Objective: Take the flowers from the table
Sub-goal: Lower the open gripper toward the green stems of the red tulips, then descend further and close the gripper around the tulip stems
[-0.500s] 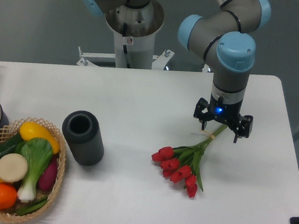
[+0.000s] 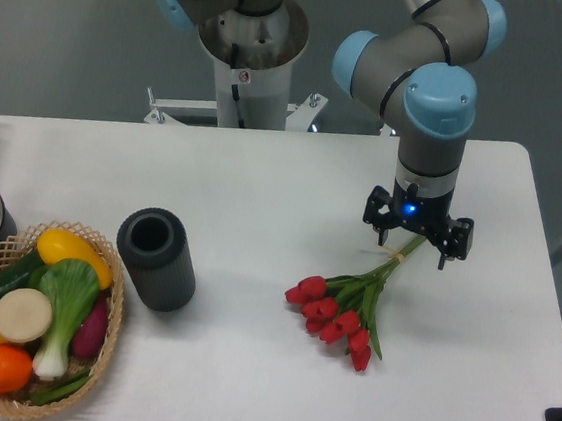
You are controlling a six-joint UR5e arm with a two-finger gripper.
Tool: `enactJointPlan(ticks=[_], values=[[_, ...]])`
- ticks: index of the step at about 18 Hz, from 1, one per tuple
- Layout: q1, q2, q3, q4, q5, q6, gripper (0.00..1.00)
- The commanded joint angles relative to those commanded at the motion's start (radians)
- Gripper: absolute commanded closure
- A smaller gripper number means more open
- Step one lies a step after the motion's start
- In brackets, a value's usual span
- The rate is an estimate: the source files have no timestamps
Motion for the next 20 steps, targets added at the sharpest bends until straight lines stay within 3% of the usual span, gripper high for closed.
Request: enactJointPlan(ticks=[3,9,13,20], values=[[-0.003,-0.031,0.003,0.005,0.005,0.001,0.00],[-0.049,-0.152,0.047,0.003,0.003,0.073,0.00],[-0.052,-0.152,0.031,-0.004,-0.005,0.089,0.00],[-0.074,-0.137,0.018,-0.075,-0.034,0.087,0.00]])
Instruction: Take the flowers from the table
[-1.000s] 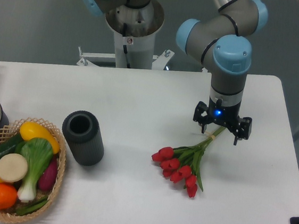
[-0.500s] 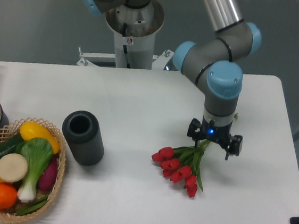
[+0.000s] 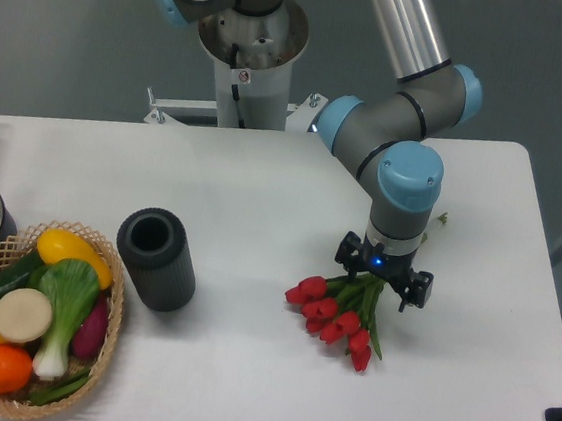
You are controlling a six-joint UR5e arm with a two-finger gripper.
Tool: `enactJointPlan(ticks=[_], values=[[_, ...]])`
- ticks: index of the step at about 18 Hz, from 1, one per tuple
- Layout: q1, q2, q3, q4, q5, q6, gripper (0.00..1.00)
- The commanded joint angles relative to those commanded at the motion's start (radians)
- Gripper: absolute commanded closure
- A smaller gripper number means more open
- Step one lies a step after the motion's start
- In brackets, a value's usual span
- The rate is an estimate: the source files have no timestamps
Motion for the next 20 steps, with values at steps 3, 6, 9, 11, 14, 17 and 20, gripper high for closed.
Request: enactJointPlan(ticks=[3,6,9,11,14,17,20], values=[[-0.009,-0.015,-0.011,-0.002,0.006,-0.003,0.00],[-0.009,-0.043,-0.003,0.000,0.008,-0.003,0.00],[-0.008,-0.045,0.000,-0.002,0.002,0.000,0.64],[-0.011,-0.034,-0.008,0.003,-0.002,-0.017,1.00],[-0.008,0.014,-0.006,-0.002,0.000,-0.116,1.00],[-0.002,0.054,0.000,0.000,0.008,-0.117,1.00],[0.027,0.101,0.029,-0.003,0.008,-0.115,1.00]])
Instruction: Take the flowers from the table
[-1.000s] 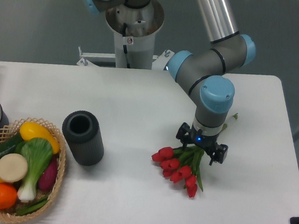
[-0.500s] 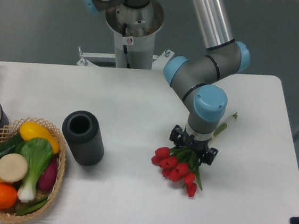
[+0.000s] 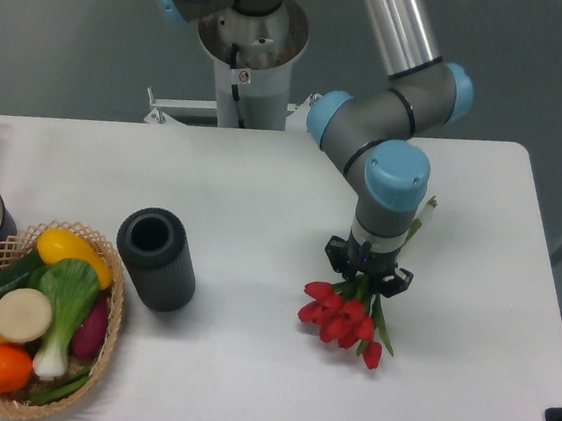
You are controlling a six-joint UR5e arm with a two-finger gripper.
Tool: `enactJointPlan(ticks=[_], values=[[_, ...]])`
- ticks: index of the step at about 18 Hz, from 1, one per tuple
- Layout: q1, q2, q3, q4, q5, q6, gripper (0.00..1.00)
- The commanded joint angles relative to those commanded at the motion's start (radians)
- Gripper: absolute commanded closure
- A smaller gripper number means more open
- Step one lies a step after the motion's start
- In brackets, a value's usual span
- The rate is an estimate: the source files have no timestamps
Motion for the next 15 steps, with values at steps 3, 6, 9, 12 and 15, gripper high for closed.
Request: enactJointPlan(ticks=[3,6,9,12,15], values=[[0.015,0.012,0.044,-0.003,-0.003,-0.012,1.00],[0.015,0.014,0.109,-0.072,0.002,-0.011,1.00],[0.012,0.031,0.189,-0.201,0.003,-0.002,1.00],[0.011,0.035,0.245,-0.317,0.020,0.002,1.00],[0.009,0.055,0.273,-0.382,0.037,0.023,1.00]])
